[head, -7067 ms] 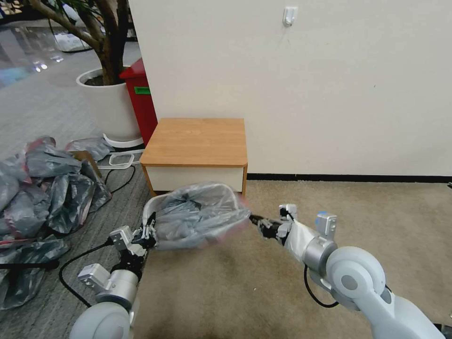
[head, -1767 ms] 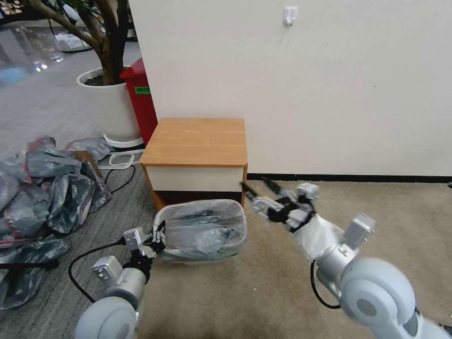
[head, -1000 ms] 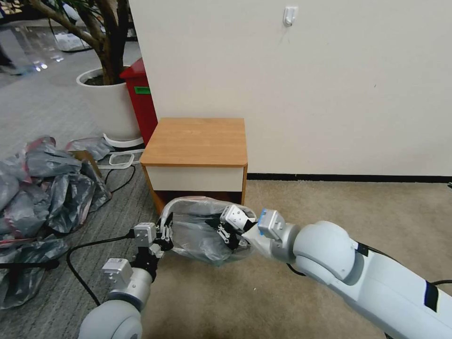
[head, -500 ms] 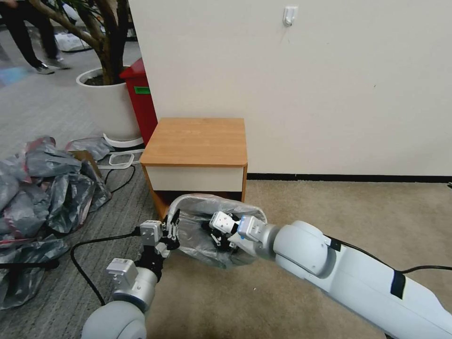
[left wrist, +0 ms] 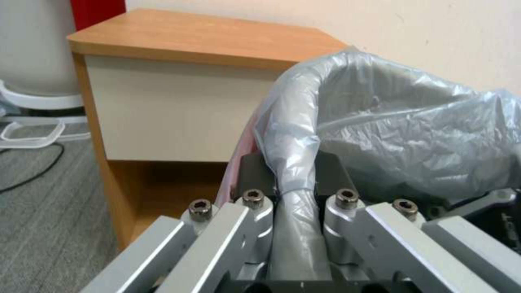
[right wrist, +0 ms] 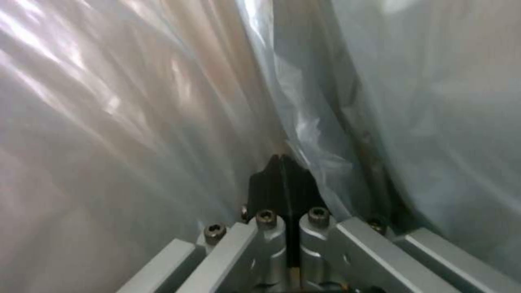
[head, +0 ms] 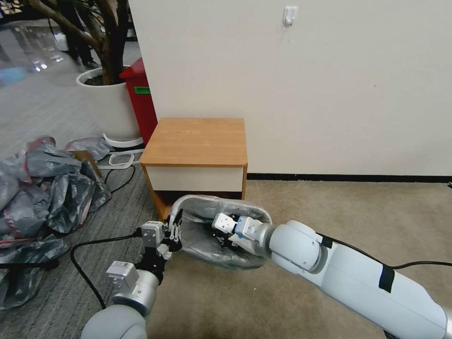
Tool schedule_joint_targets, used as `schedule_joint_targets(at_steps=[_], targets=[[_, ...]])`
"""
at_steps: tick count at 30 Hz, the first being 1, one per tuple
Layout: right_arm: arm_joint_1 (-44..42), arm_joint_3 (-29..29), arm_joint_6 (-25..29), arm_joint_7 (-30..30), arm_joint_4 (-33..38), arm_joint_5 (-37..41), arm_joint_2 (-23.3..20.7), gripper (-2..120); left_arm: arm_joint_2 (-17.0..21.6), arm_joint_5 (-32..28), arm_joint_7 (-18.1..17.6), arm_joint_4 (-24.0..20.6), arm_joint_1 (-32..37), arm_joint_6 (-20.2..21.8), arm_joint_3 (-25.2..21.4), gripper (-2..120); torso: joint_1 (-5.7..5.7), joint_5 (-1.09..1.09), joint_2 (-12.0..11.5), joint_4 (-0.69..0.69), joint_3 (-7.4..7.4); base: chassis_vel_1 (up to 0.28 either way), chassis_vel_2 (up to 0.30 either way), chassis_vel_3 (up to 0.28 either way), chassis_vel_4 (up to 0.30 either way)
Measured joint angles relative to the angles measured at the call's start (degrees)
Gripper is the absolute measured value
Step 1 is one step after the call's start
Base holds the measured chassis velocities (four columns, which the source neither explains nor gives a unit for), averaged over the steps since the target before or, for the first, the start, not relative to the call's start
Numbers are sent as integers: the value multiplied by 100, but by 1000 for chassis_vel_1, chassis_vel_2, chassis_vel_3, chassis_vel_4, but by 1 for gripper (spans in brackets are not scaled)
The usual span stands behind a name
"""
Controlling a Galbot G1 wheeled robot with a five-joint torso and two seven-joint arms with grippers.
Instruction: Pick up the garbage bag from the table and place it over the trash can.
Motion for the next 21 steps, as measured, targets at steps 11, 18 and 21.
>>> schedule_joint_targets(at_steps=[11, 18, 21], targets=[[252, -369, 1, 29, -329, -248, 57, 0, -23, 178, 79, -16, -12, -2, 47, 7, 0, 0, 1, 0, 0, 0, 0, 0, 0], [429, -501, 0, 60, -677, -137, 219, 0, -55, 327, 155, -28, -9, -33, 75, 7, 0, 0, 1, 0, 0, 0, 0, 0, 0], [468, -576, -1, 249, -753, 140, 234, 0, -77, 382, 176, -28, -14, -48, 93, 7, 0, 0, 0, 0, 0, 0, 0, 0, 0]])
